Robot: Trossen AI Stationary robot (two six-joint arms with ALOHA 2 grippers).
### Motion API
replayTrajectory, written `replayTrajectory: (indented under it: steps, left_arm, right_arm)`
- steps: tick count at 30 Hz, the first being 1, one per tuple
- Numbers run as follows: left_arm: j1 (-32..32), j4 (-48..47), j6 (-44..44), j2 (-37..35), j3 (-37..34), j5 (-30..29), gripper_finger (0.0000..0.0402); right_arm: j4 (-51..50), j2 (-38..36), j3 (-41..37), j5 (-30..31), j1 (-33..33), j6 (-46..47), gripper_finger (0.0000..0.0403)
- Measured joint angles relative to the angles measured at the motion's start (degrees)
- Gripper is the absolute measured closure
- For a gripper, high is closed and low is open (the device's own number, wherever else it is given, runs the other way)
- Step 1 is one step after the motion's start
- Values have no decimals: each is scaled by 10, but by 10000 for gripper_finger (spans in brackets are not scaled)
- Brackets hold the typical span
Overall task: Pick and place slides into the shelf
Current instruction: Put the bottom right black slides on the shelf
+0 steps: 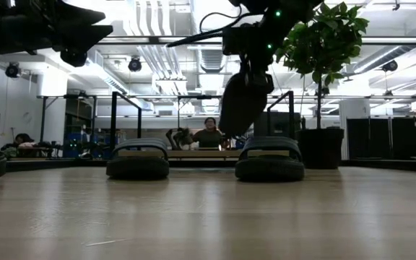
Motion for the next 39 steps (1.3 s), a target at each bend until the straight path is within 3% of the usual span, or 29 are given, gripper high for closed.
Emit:
replayTrajectory:
  steps: [8,39]
  left_arm:
    - [0,-1,0,0,-1,0,230]
    - [0,-4,2,0,0,0,230]
  right_arm:
    - [17,-1,-35,34,-1,1,395]
    - [40,1,-110,31,2,20,395]
